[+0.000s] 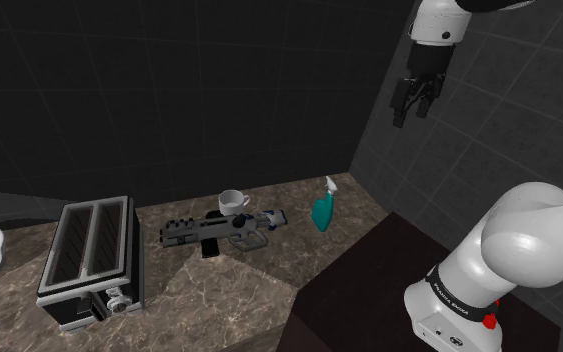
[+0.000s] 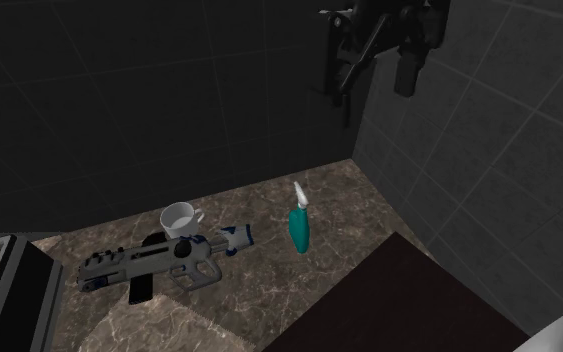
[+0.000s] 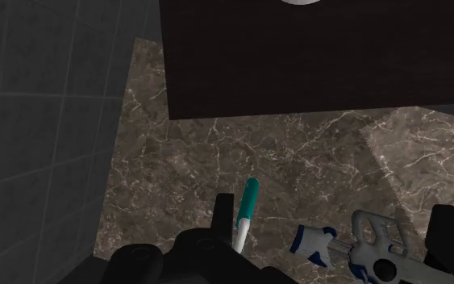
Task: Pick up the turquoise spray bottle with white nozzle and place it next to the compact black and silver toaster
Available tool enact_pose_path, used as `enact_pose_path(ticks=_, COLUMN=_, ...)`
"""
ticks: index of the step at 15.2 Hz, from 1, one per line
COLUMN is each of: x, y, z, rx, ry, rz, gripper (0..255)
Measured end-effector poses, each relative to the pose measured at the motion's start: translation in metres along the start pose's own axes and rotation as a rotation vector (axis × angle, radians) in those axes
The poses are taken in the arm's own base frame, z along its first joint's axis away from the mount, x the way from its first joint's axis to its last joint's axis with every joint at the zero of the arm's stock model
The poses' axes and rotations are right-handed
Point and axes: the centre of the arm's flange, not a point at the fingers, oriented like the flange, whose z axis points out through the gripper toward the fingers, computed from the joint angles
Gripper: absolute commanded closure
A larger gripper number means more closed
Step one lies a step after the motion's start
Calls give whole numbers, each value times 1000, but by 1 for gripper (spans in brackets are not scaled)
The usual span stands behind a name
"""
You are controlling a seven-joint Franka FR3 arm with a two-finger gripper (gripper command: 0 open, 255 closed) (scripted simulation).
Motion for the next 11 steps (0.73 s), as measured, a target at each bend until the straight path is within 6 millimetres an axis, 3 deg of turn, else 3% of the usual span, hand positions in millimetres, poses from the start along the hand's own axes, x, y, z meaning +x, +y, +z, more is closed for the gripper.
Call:
enact_pose_path(ticks=3, x=13, y=1, z=9, rx=4, ry=-13, rz=5, gripper=0)
enact_pose_path(ticks=11, x=93, y=11, z=87, rx=32, ry=-95, rz=40, gripper=0)
